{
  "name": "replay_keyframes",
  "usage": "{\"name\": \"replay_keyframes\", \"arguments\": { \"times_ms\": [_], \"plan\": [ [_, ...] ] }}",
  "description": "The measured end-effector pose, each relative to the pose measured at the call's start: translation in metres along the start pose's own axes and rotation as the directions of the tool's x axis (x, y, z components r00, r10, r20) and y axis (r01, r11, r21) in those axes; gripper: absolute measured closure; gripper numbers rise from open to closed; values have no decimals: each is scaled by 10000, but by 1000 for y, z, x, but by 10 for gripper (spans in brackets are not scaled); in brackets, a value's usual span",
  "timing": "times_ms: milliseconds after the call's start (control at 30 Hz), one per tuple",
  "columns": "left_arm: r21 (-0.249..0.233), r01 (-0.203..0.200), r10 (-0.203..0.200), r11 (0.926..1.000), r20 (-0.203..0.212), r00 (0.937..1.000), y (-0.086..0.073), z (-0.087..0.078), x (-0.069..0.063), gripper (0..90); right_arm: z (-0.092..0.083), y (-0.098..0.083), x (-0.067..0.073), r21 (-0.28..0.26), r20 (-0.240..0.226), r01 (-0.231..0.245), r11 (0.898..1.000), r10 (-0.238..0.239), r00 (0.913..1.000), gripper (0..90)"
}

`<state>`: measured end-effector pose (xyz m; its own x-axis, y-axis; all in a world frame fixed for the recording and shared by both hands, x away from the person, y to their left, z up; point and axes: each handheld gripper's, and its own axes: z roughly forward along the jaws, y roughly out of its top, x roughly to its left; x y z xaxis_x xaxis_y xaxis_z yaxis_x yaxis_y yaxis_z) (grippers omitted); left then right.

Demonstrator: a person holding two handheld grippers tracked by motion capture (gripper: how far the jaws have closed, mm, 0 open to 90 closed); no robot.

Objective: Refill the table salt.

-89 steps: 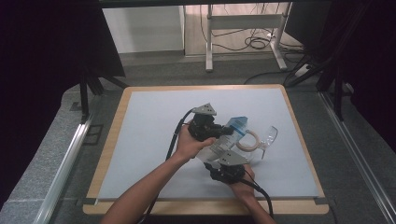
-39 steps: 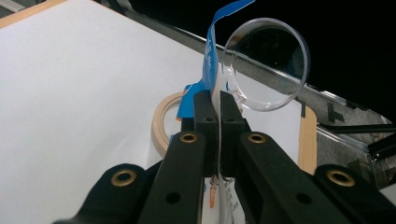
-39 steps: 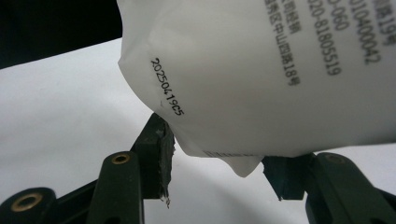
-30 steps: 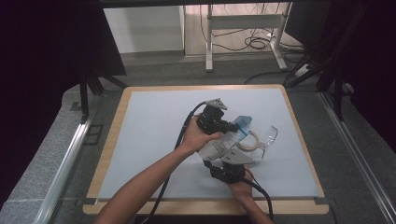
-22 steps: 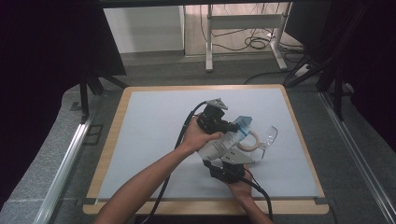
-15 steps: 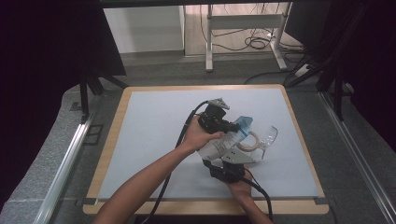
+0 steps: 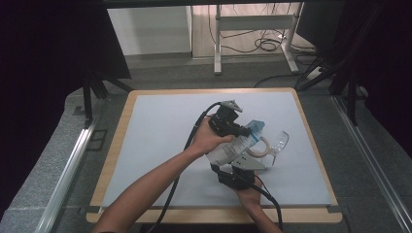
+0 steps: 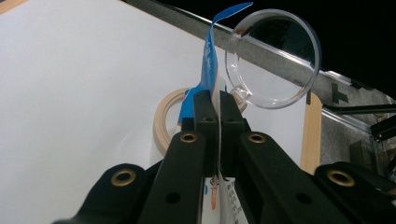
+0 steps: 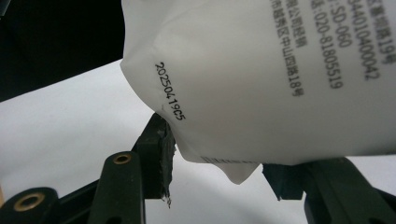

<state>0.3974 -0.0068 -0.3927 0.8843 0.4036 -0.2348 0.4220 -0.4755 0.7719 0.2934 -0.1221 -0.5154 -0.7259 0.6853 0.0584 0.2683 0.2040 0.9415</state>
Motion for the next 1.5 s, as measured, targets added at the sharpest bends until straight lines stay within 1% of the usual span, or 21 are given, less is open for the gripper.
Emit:
{"name": "replay_keyframes", "arguments": {
  "times_ms": [167,300,567,767,967,1133,1433,1500],
  "plan": [
    [350,-185,187,9992,-31,9998,2,3,0,900,1,-1,2,-46,111,-103,9999,104,9999,494],
    [483,-173,173,9987,4,9999,4,5,0,900,1,-1,2,-67,200,-149,9999,150,9997,500],
    [761,-334,339,9965,-53,9994,9,7,-3,900,-1,2,2,-231,262,-269,9994,275,9993,503],
    [976,-381,387,9945,-41,9992,11,8,-2,900,-1,3,2,-292,199,-386,9988,392,9990,502],
    [1091,-389,391,9933,-3,9992,11,8,1,900,0,3,3,-284,144,-466,9985,470,9988,502],
    [1136,-425,427,9926,8,9991,12,8,1,900,1,2,3,-278,167,-457,9986,462,9988,502],
    [1185,-416,410,9921,76,9991,13,9,2,900,1,2,2,-318,145,-578,9978,583,9982,502],
    [1228,-466,456,9913,104,9989,13,9,2,900,0,3,2,-322,122,-587,9978,591,9982,502]
  ]
}}
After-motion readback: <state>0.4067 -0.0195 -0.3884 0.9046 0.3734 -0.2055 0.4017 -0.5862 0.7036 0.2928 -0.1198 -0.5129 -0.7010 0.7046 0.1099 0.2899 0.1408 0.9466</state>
